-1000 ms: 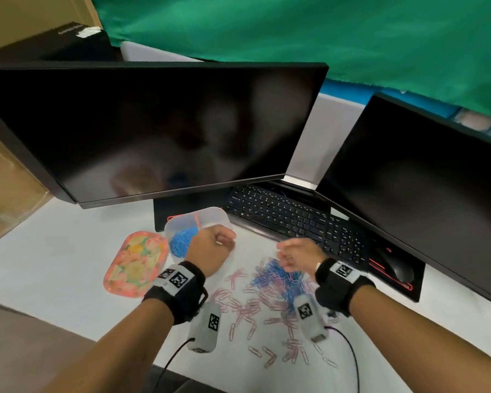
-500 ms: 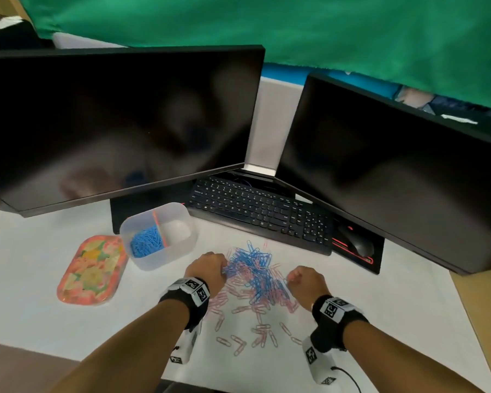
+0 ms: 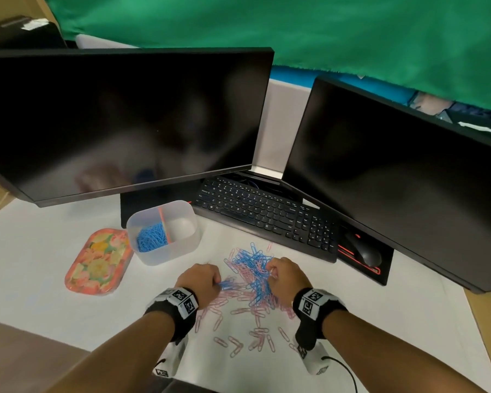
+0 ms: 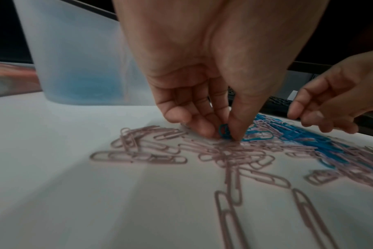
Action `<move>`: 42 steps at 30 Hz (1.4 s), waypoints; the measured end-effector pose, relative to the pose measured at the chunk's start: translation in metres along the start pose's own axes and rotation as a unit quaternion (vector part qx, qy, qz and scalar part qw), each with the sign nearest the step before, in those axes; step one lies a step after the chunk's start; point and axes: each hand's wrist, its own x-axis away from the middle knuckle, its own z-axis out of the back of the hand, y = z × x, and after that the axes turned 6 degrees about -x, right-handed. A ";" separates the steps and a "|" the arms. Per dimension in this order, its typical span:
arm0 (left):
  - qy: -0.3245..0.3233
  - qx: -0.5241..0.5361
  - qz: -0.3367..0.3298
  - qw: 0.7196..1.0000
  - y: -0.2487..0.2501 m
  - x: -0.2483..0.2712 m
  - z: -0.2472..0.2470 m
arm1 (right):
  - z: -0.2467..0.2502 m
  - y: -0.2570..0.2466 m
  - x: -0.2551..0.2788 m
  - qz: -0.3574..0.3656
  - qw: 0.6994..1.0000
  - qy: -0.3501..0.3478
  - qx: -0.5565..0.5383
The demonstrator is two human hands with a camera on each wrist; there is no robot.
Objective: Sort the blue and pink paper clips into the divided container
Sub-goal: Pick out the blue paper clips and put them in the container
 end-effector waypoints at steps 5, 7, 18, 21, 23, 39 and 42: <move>0.011 0.055 0.004 0.998 -0.006 0.000 0.007 | -0.011 0.011 0.008 0.044 0.999 -0.017 0.020; 0.019 0.092 0.009 0.996 -0.008 -0.001 0.011 | -0.011 0.015 0.010 0.053 0.998 -0.015 0.025; 0.007 0.257 0.030 0.966 -0.010 -0.004 0.016 | -0.005 0.035 0.022 0.061 0.997 -0.031 0.041; -0.002 0.329 0.029 0.944 -0.011 -0.002 0.011 | 0.001 0.034 0.021 0.050 0.997 -0.041 0.047; -0.012 0.421 0.039 0.906 -0.010 0.001 0.013 | 0.005 0.030 0.017 0.036 0.999 -0.018 0.036; 0.056 0.141 0.009 0.988 -0.001 0.016 0.026 | 0.008 -0.032 -0.022 0.051 0.998 0.000 -0.039; 0.077 0.115 -0.005 0.990 -0.003 0.015 0.031 | 0.011 -0.024 -0.025 0.020 0.999 0.014 -0.039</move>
